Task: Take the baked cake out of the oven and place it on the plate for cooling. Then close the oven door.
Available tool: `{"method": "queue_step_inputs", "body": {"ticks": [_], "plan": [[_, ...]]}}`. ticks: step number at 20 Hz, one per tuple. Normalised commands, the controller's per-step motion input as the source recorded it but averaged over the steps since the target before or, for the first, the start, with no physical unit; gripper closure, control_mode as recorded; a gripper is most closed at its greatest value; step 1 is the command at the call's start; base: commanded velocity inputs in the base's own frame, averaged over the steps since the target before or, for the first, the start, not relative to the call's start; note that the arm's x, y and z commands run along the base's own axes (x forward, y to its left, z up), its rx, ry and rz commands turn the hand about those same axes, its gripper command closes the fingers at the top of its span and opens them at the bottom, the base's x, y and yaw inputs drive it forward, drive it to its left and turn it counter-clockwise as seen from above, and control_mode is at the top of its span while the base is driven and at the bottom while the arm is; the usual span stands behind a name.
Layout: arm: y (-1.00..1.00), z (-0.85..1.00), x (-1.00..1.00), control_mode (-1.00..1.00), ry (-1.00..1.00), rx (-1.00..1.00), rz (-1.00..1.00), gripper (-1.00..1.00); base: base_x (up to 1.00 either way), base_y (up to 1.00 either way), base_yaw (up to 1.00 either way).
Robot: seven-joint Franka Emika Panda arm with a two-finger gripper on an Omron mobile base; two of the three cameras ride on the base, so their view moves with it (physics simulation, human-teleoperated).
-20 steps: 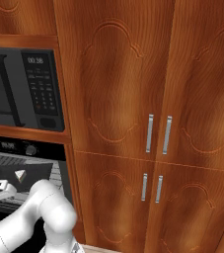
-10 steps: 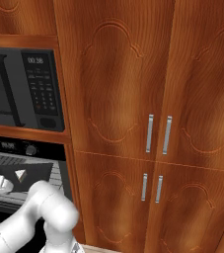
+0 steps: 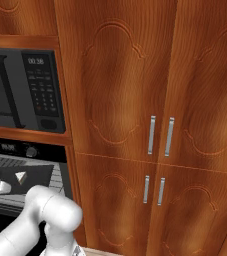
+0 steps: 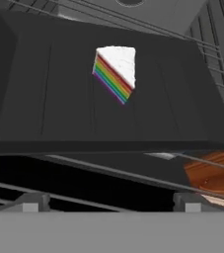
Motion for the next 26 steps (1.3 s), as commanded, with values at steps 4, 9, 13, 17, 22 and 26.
{"method": "queue_step_inputs", "body": {"ticks": [4, 9, 13, 17, 22, 26], "plan": [[-0.07, 0.56, 0.17, -1.00, 0.05, 0.01, -0.05, -1.00, 0.00, 0.00, 0.00], [-0.07, 0.36, 0.34, -1.00, 0.17, -0.02, -0.08, -1.00, 0.00, 0.00, 0.00], [-0.13, 0.05, 0.42, -1.00, 0.13, -0.07, -0.04, -1.00, 0.00, 0.00, 0.00], [-0.07, -0.15, 0.14, -1.00, -0.02, -0.05, 0.00, -1.00, 0.00, 0.00, 0.00], [0.00, -0.15, 0.09, -1.00, -0.11, 0.00, 0.02, -1.00, 0.00, 0.00, 0.00], [0.00, -0.19, 0.16, -1.00, -0.06, 0.06, 0.04, -1.00, 0.00, 0.00, 0.00]]}}
